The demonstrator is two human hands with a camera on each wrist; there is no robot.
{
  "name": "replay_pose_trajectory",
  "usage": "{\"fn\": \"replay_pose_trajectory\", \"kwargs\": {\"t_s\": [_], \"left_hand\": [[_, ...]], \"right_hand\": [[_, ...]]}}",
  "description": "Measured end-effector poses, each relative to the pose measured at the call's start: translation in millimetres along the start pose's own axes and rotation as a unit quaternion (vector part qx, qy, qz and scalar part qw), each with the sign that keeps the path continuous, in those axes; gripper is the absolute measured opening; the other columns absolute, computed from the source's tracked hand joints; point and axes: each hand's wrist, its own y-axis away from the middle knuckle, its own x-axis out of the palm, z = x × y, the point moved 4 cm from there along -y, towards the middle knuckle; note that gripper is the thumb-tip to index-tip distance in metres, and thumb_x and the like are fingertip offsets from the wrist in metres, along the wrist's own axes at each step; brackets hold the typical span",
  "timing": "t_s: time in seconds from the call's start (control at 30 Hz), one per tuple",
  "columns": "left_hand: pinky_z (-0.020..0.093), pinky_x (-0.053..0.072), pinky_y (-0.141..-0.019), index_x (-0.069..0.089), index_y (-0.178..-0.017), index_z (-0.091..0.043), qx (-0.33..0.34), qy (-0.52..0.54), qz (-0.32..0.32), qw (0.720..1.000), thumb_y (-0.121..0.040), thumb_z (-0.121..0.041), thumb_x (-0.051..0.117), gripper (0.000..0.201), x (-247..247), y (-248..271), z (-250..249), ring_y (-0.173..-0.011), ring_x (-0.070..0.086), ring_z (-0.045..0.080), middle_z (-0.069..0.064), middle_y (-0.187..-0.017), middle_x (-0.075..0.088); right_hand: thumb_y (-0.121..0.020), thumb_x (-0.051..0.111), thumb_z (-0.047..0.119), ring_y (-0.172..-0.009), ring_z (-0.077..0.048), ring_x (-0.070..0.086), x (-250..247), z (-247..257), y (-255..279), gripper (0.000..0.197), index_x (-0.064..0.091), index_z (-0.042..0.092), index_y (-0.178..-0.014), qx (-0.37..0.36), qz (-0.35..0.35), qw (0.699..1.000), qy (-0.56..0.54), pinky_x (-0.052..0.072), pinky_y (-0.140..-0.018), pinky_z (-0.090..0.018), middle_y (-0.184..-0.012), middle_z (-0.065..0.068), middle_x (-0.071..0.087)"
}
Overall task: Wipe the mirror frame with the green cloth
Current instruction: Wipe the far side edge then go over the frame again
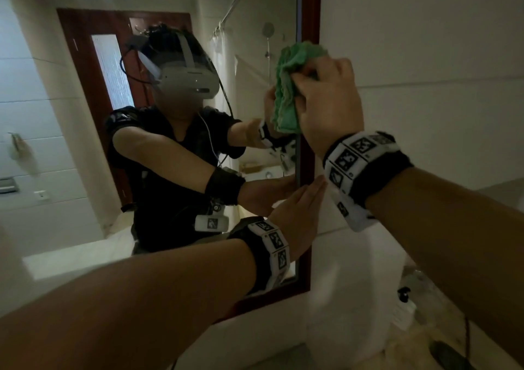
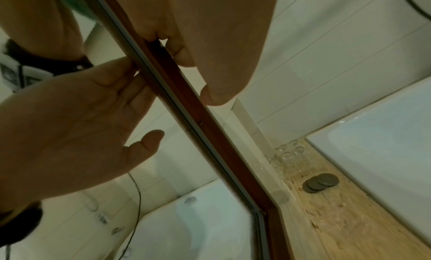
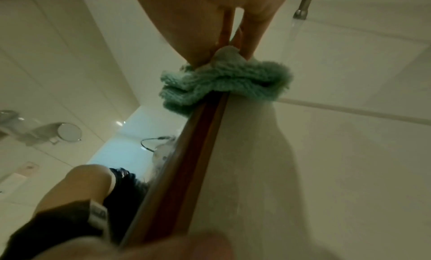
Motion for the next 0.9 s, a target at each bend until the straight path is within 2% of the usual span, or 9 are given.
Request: {"fn": "replay_pose_trajectory", "kwargs": {"t_s": [0.13, 0.33, 0.47, 0.6, 0.7, 0.77, 0.8, 0.83, 0.9], "left_hand": [[0.046, 0.002, -0.116, 0.015, -0.145, 0.012, -0.003, 0.028, -0.031, 0.999, -0.102, -0.019, 0.031, 0.055, 9.8, -2.2, -1.5, -0.142, 0.0, 0.043, 0.027, -0.154, 0.006], [0.044, 0.028, -0.111, 0.037, -0.141, -0.004, -0.035, 0.145, -0.008, 0.989, -0.1, -0.015, 0.032, 0.042, 34.0, -7.9, -11.0, -0.131, 0.034, 0.034, 0.016, -0.145, 0.036], [0.037, 0.039, -0.101, 0.049, -0.132, 0.001, -0.05, 0.172, -0.034, 0.983, -0.091, -0.012, 0.049, 0.044, 36.2, 1.2, -24.0, -0.12, 0.05, 0.034, 0.019, -0.136, 0.048], [0.042, 0.009, -0.116, 0.015, -0.146, 0.008, 0.005, 0.059, -0.007, 0.998, -0.102, -0.014, 0.026, 0.051, 42.7, 3.8, -30.6, -0.143, 0.004, 0.038, 0.022, -0.156, 0.007], [0.041, 0.003, -0.117, 0.008, -0.147, 0.009, 0.022, 0.036, 0.003, 0.999, -0.103, -0.017, 0.027, 0.054, 43.8, 4.1, -32.2, -0.143, 0.0, 0.037, 0.021, -0.156, 0.005], [0.04, 0.002, -0.117, 0.011, -0.148, 0.007, 0.021, 0.038, 0.017, 0.999, -0.103, -0.02, 0.028, 0.055, 44.6, 4.3, -31.8, -0.143, 0.002, 0.036, 0.019, -0.156, 0.009], [0.041, 0.007, -0.117, 0.016, -0.147, 0.006, 0.016, 0.046, 0.009, 0.999, -0.102, -0.019, 0.031, 0.054, 47.0, 4.1, -30.6, -0.143, 0.009, 0.036, 0.019, -0.155, 0.014], [0.042, 0.019, -0.114, 0.025, -0.144, 0.007, 0.021, 0.063, -0.01, 0.998, -0.099, -0.016, 0.038, 0.052, 45.7, 5.0, -29.8, -0.139, 0.023, 0.038, 0.021, -0.151, 0.025], [0.04, 0.052, -0.081, 0.06, -0.116, 0.01, 0.049, 0.13, -0.036, 0.99, -0.08, -0.005, 0.061, 0.04, 43.9, 10.6, -31.3, -0.101, 0.062, 0.039, 0.026, -0.116, 0.06]], "right_hand": [[-0.091, 0.056, 0.017, -0.109, -0.035, 0.052, 5.5, 1.8, 37.5, 0.026, 0.069, 0.013, -0.114, -0.019, -0.043, 0.999, -0.001, 0.047, -0.083, -0.03, -0.118, -0.006, 0.063], [-0.081, 0.069, 0.013, -0.104, -0.028, 0.034, 35.3, -3.2, 116.1, 0.023, 0.072, 0.013, -0.103, 0.002, 0.034, 0.998, -0.047, 0.057, -0.07, -0.035, -0.111, -0.006, 0.066], [-0.073, 0.079, 0.012, -0.104, -0.027, 0.035, 40.9, -0.3, 134.6, 0.026, 0.074, 0.011, -0.098, -0.018, 0.06, 0.997, -0.045, 0.058, -0.066, -0.035, -0.105, -0.008, 0.067], [-0.087, 0.064, 0.019, -0.112, -0.028, 0.039, 23.6, 0.4, 93.0, 0.02, 0.072, 0.013, -0.104, -0.009, 0.056, 0.997, -0.053, 0.056, -0.076, -0.039, -0.113, -0.007, 0.065], [-0.089, 0.06, 0.019, -0.114, -0.031, 0.051, 16.8, 4.7, 69.7, 0.021, 0.073, 0.014, -0.105, -0.013, 0.01, 1.0, -0.012, 0.05, -0.076, -0.029, -0.117, -0.005, 0.065], [-0.089, 0.059, 0.024, -0.119, -0.009, 0.043, 24.7, 0.7, 79.6, 0.022, 0.071, 0.019, -0.106, -0.011, 0.019, 1.0, -0.016, 0.043, -0.081, -0.015, -0.119, -0.003, 0.062], [-0.088, 0.061, 0.024, -0.114, -0.001, 0.038, 28.2, -1.5, 90.1, 0.019, 0.072, 0.019, -0.103, 0.0, 0.028, 0.999, -0.035, 0.043, -0.08, -0.012, -0.117, -0.003, 0.063], [-0.084, 0.067, 0.021, -0.109, -0.007, 0.036, 31.3, -2.3, 103.5, 0.016, 0.074, 0.017, -0.098, 0.009, 0.036, 0.998, -0.048, 0.048, -0.076, -0.016, -0.111, -0.004, 0.066], [-0.075, 0.077, 0.016, -0.103, -0.021, 0.034, 39.6, -1.7, 133.6, 0.014, 0.077, 0.012, -0.089, -0.004, 0.053, 0.998, -0.042, 0.054, -0.066, -0.028, -0.102, -0.006, 0.069]]}}
